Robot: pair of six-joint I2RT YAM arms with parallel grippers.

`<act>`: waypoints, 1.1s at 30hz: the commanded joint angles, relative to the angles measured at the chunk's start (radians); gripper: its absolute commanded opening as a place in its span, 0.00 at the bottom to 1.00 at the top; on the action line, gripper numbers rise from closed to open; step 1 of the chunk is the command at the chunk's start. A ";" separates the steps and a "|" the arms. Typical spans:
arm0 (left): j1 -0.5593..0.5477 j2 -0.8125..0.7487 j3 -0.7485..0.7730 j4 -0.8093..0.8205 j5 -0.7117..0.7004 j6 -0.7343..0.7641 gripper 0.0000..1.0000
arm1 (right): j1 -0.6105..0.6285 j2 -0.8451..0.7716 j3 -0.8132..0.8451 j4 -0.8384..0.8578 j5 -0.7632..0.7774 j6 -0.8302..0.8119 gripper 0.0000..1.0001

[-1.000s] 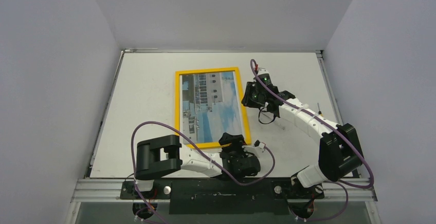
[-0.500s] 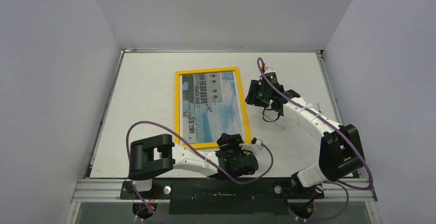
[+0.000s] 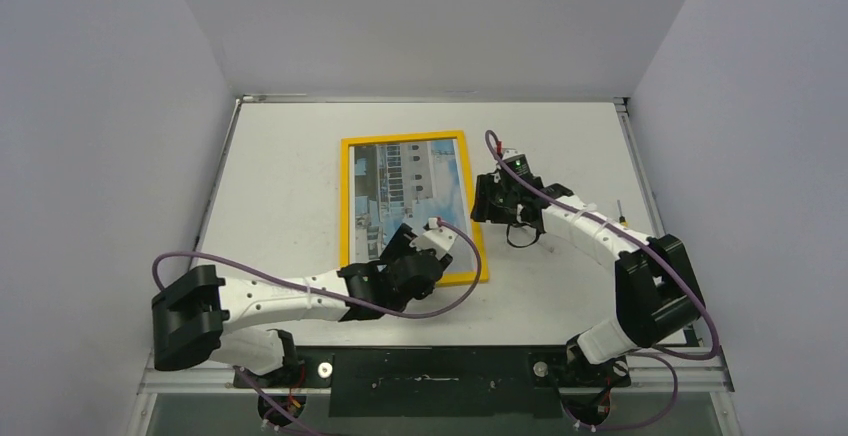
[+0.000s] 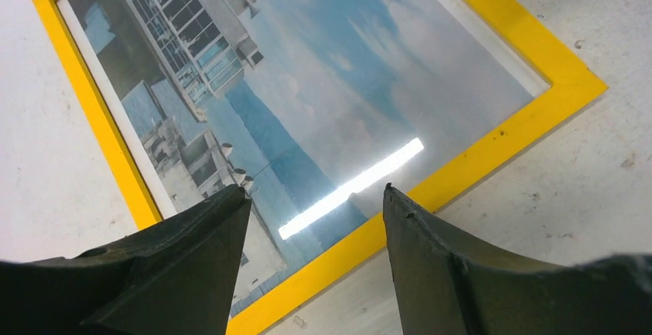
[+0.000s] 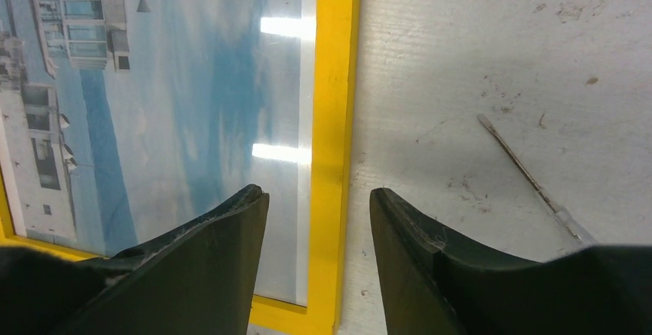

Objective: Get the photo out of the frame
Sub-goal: Turn over the photo frame at the center of the board.

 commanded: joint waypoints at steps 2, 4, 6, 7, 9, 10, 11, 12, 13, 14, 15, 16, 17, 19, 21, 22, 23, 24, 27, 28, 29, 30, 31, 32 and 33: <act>0.075 -0.133 -0.065 0.066 0.146 -0.077 0.64 | 0.022 0.036 -0.016 0.032 0.037 -0.019 0.52; 0.109 -0.167 -0.086 0.076 0.191 -0.097 0.66 | 0.025 0.045 -0.024 0.035 0.041 -0.021 0.51; 0.142 -0.196 -0.106 0.085 0.226 -0.113 0.67 | 0.029 0.055 -0.031 0.040 0.038 -0.023 0.51; 0.152 -0.210 -0.113 0.088 0.239 -0.117 0.68 | 0.030 0.058 -0.035 0.044 0.038 -0.023 0.51; 0.165 -0.231 -0.125 0.092 0.249 -0.123 0.71 | 0.032 0.065 -0.045 0.049 0.039 -0.023 0.51; 0.170 -0.240 -0.129 0.092 0.252 -0.125 0.74 | 0.034 0.068 -0.049 0.054 0.038 -0.023 0.51; 0.175 -0.246 -0.132 0.091 0.253 -0.128 0.77 | 0.034 0.073 -0.055 0.057 0.037 -0.023 0.51; 0.179 -0.250 -0.134 0.091 0.255 -0.132 0.81 | 0.035 0.076 -0.060 0.061 0.034 -0.021 0.51; 0.185 -0.252 -0.138 0.089 0.255 -0.136 0.84 | 0.035 0.081 -0.065 0.065 0.030 -0.021 0.51; 0.190 -0.255 -0.141 0.088 0.253 -0.142 0.88 | 0.037 0.085 -0.069 0.069 0.026 -0.020 0.51; 0.195 -0.257 -0.144 0.086 0.250 -0.150 0.92 | 0.038 0.088 -0.072 0.073 0.022 -0.020 0.51; 0.199 -0.258 -0.146 0.083 0.241 -0.160 0.96 | 0.040 0.092 -0.075 0.076 0.021 -0.020 0.51; 0.201 -0.261 -0.149 0.078 0.221 -0.177 0.98 | 0.043 0.095 -0.078 0.078 0.018 -0.019 0.51; 0.208 -0.274 -0.156 0.063 0.192 -0.212 0.97 | 0.045 0.097 -0.081 0.083 0.015 -0.020 0.51; 0.218 -0.292 -0.167 0.060 0.179 -0.235 0.97 | 0.046 0.096 -0.084 0.088 0.007 -0.020 0.51; 0.221 -0.302 -0.174 0.065 0.180 -0.237 0.96 | 0.046 0.097 -0.085 0.090 0.004 -0.020 0.51; 0.225 -0.312 -0.181 0.069 0.182 -0.237 0.96 | 0.046 0.099 -0.086 0.092 0.001 -0.021 0.52; 0.227 -0.321 -0.187 0.074 0.182 -0.237 0.96 | 0.045 0.100 -0.086 0.092 0.001 -0.021 0.52; 0.233 -0.344 -0.202 0.090 0.195 -0.229 0.97 | 0.047 0.109 -0.087 0.091 0.004 -0.021 0.52; 0.234 -0.348 -0.205 0.092 0.200 -0.226 0.96 | 0.047 0.113 -0.089 0.092 0.006 -0.021 0.51; 0.236 -0.351 -0.207 0.092 0.205 -0.224 0.96 | 0.047 0.115 -0.090 0.092 0.007 -0.020 0.51; 0.235 -0.351 -0.208 0.094 0.210 -0.221 0.97 | 0.047 0.117 -0.093 0.094 0.007 -0.020 0.50; 0.236 -0.350 -0.209 0.095 0.213 -0.219 0.97 | 0.049 0.117 -0.096 0.096 0.007 -0.018 0.50; 0.235 -0.349 -0.209 0.095 0.219 -0.216 0.96 | 0.049 0.119 -0.099 0.099 0.007 -0.017 0.50; 0.235 -0.347 -0.210 0.098 0.222 -0.214 0.97 | 0.049 0.119 -0.101 0.101 0.005 -0.016 0.49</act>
